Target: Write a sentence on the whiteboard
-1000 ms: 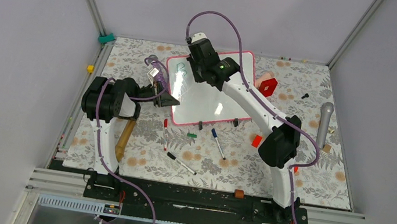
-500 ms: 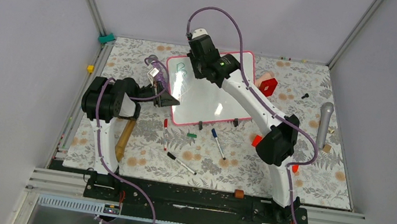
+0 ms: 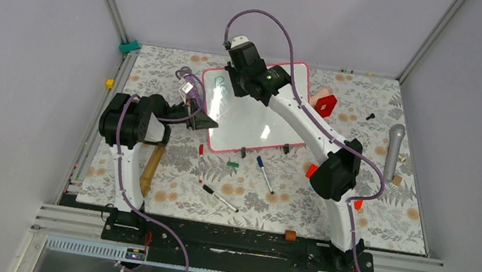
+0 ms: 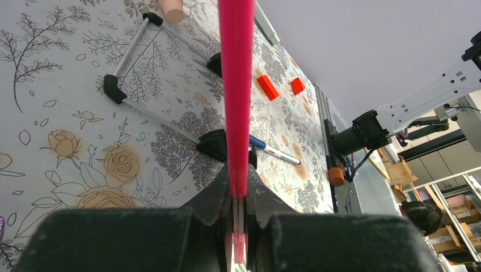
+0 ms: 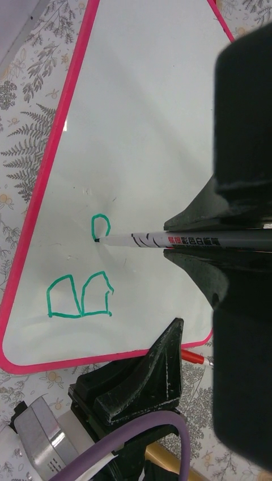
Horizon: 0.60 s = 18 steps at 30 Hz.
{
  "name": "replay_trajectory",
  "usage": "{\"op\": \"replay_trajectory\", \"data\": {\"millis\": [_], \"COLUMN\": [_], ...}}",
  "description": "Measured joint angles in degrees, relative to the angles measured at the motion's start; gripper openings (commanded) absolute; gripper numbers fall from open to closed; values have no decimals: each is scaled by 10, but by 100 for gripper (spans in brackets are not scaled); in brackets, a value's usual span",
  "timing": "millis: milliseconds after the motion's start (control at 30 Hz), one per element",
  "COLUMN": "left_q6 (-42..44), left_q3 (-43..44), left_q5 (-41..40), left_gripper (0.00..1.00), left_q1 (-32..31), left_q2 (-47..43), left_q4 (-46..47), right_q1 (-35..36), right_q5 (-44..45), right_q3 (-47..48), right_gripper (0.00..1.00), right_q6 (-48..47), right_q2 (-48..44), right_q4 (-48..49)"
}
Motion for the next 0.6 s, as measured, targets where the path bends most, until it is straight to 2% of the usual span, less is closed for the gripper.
{"op": "replay_trajectory", "data": {"millis": [600], "left_q6": [0], "left_q3": [0], "left_q5": [0], "left_gripper": [0], "left_q1": [0], "left_q2": [0], "left_q4": [-1], "right_q1": [0], "right_q5": [-6], "right_q3": [-4], "right_gripper": [0], "right_q6": [-4], "right_q2": [0], "right_q4": [-27]}}
